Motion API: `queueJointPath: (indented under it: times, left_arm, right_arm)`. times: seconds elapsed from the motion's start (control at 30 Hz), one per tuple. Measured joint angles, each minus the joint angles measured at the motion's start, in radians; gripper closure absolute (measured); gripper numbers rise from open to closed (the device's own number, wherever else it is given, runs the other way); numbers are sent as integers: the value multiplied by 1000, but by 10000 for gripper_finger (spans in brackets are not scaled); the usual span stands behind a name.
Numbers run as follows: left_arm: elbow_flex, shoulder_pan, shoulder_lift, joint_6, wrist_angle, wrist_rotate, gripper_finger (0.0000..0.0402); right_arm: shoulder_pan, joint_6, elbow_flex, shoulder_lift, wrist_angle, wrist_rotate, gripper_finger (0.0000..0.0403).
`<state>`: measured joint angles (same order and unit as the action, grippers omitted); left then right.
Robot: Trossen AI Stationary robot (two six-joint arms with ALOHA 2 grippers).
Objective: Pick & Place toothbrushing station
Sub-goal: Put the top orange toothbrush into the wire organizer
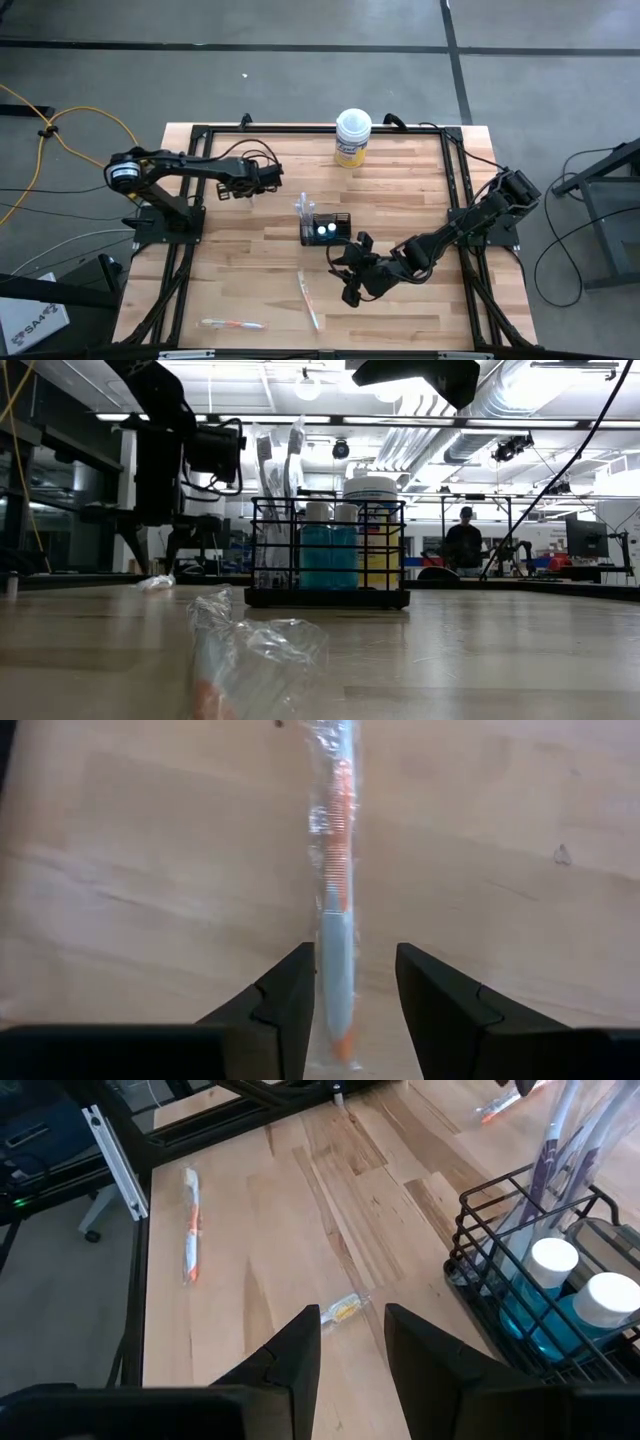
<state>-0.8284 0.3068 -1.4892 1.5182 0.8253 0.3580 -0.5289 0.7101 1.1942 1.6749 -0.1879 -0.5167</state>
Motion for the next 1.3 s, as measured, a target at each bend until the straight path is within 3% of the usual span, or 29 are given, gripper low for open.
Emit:
queueJointPath:
  times: [0.53, 0.67, 0.9, 1.3]
  left_arm:
    - [0, 7, -73, -28, -25, -43, 273]
    - [0, 7, -73, -4, -24, -49, 301]
    - [0, 7, -72, -1, -18, -53, 387]
    - [-2, 6, -71, -21, -6, -41, 400]
  right_arm:
    - [0, 0, 0, 0, 15, 0, 298]
    - [0, 0, 0, 0, 21, 0, 298]
    - [0, 0, 0, 0, 21, 0, 298]
    - [0, 0, 0, 0, 21, 0, 298]
